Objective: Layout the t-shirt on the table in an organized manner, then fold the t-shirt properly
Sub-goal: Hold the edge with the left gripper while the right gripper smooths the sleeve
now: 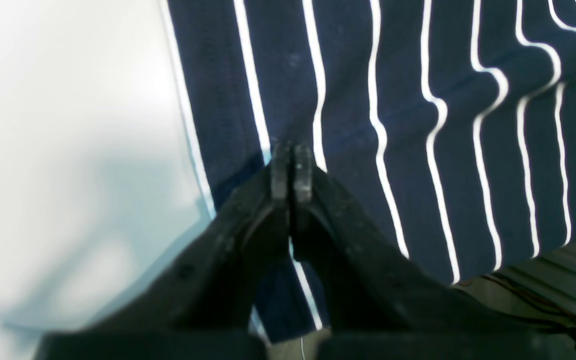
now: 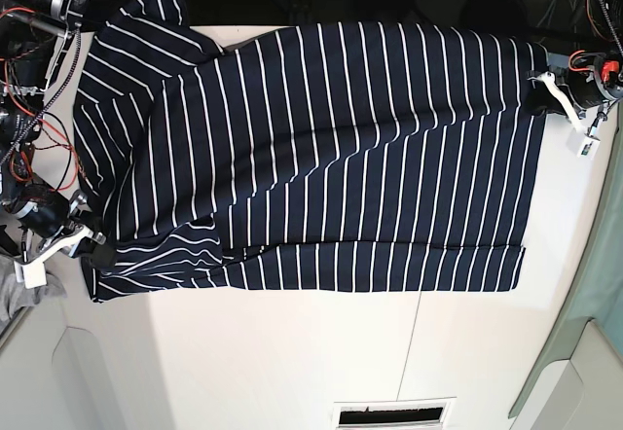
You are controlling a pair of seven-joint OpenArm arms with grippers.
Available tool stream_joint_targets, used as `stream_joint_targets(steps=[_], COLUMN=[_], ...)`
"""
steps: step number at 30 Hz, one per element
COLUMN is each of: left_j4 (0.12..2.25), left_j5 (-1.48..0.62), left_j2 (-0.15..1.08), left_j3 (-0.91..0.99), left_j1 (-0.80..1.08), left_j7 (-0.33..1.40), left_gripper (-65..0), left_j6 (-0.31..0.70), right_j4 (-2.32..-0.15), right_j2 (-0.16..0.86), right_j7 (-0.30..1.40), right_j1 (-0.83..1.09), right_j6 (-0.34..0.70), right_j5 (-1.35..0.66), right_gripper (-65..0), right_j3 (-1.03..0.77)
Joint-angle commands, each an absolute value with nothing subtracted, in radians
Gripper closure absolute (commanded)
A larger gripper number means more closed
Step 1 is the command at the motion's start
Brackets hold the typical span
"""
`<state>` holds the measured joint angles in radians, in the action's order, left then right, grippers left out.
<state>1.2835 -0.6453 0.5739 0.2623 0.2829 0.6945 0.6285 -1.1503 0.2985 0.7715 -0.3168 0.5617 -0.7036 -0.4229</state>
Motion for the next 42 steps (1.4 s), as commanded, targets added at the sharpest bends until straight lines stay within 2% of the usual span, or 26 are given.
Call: stream_joint_targets(steps=[1,4,6,20,36,42], left_j4=[1.287,1.287,1.287,1.394,1.395,1.395], left_j5=[-0.639,-0.656,-0.667,-0.819,-0.818,-0.818], left_j2=[0.594,0.593,0.595,0.662,0.662,0.662], left_j3=[0.268,0.268,0.268,0.268,0.268,0.268], left_j1=[0.285,0.282,0.282,0.267,0.266,0.266], left_j7=[0.714,0.707,0.707,0.707,0.699,0.699], left_gripper=[0.0,0.0,0.0,0.0,0.0,0.0], left_j6=[0.618,0.634,0.655,0.670,0.670,0.670], right_j4=[-1.169,-1.169,-1.169,-1.169,-1.175,-1.245], right_j2=[0.313,0.313,0.313,0.313,0.313,0.312], right_j7=[0.753,0.753,0.753,0.753,0.764,0.764], right_j1=[-0.332,-0.300,-0.272,-0.051,0.143,0.181], right_j6=[0.572,0.572,0.572,0.572,0.573,0.573], right_j5=[-0.718,-0.715,-0.713,-0.739,-0.813,-0.857], right_gripper=[-2.2,-14.7,-17.6,-17.6,-17.5,-17.5], right_j3=[-0.425,-0.425,-0.425,-0.425,-0.426,-0.447])
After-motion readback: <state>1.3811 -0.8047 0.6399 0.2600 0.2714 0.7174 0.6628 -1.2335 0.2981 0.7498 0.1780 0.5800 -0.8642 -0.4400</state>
